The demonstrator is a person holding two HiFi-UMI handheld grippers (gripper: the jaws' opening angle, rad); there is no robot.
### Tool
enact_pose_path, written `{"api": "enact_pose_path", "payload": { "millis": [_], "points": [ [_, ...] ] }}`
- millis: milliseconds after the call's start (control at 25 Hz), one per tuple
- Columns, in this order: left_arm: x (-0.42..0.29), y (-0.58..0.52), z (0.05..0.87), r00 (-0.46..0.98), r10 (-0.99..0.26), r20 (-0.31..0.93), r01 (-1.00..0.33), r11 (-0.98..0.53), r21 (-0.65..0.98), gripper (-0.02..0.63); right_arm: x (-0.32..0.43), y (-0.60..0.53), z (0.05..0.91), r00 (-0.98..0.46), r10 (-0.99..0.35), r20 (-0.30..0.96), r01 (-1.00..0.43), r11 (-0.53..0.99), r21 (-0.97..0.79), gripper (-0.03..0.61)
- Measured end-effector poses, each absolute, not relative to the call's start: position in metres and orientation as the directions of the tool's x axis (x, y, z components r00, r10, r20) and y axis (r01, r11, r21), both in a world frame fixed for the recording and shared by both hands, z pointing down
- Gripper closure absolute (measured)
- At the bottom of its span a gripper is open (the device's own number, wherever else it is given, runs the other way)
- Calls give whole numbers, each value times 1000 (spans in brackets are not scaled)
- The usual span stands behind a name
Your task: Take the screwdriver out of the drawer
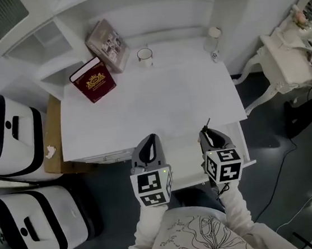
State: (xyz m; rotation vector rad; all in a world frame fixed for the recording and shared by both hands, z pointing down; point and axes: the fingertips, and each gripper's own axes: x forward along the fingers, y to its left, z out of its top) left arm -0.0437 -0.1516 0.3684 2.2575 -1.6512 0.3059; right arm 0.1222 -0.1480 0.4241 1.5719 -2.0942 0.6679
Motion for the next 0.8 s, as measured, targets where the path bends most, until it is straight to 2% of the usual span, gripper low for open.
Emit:
{"api": "enact_pose_path", "payload": {
  "millis": [320,800],
  "points": [
    [-42,-155,310,298,-922,247,-954,-282,98,603,119,-159,362,-263,-838,478,-963,257,-80,503],
    [-52,-148,266,259,-953,157,-965,-251,72,603,117,-158,301,-280,-906,318,-960,274,-66,503]
  ]
}}
